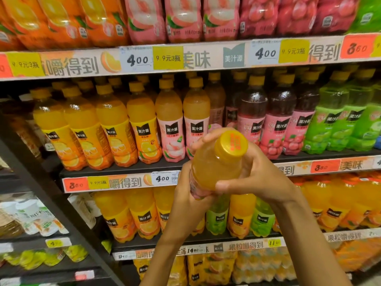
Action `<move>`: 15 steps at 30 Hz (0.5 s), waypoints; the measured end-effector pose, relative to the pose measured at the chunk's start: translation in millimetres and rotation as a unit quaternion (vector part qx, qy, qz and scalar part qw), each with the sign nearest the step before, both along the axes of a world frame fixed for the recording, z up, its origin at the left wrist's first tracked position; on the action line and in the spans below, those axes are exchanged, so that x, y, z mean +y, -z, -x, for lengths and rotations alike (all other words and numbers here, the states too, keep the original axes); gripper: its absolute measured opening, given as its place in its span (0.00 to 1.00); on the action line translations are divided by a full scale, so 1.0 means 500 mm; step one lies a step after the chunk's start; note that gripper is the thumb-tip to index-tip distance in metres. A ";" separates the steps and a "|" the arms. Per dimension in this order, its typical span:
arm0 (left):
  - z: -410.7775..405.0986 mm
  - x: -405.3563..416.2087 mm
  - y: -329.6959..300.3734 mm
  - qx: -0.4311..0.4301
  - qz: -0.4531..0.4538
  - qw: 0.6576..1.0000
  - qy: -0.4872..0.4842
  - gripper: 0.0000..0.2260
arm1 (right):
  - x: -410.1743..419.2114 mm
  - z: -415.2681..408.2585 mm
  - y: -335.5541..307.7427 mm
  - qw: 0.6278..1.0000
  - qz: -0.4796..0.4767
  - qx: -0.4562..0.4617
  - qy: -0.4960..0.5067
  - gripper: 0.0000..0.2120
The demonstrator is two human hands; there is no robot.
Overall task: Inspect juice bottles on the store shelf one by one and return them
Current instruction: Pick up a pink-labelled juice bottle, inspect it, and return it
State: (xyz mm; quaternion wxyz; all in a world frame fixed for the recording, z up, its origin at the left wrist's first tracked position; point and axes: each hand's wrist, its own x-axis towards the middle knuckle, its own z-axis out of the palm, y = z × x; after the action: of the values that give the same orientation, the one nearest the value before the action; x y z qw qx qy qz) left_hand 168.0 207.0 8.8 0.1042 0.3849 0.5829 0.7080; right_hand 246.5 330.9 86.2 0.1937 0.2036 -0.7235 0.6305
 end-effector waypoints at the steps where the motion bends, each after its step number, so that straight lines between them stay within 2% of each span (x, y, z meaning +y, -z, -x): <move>1: 0.003 -0.002 0.001 0.003 0.008 1.000 0.002 0.25 | 0.002 -0.002 0.000 1.000 -0.010 0.003 -0.003 0.27; 6: 0.015 -0.022 -0.001 0.020 0.054 0.996 0.070 0.24 | 0.019 -0.002 -0.012 1.000 -0.019 0.015 -0.016 0.28; 9: 0.005 -0.026 0.004 0.005 0.081 0.990 0.114 0.22 | 0.021 0.018 -0.019 0.998 0.052 -0.017 -0.024 0.31; 12: -0.012 -0.016 0.013 -0.034 0.064 0.987 0.142 0.24 | 0.022 0.036 -0.010 0.986 0.161 -0.033 0.002 0.15; 15: -0.030 0.001 0.021 -0.122 0.019 0.987 0.102 0.37 | 0.028 0.044 -0.003 0.978 0.184 -0.024 0.096 0.10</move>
State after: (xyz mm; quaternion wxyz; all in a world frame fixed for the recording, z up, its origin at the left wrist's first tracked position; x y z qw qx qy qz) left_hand 183.0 207.4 -1.8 0.2534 0.3514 0.5370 0.7239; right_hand 224.6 345.0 87.7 0.2700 0.0787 -0.6158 0.7360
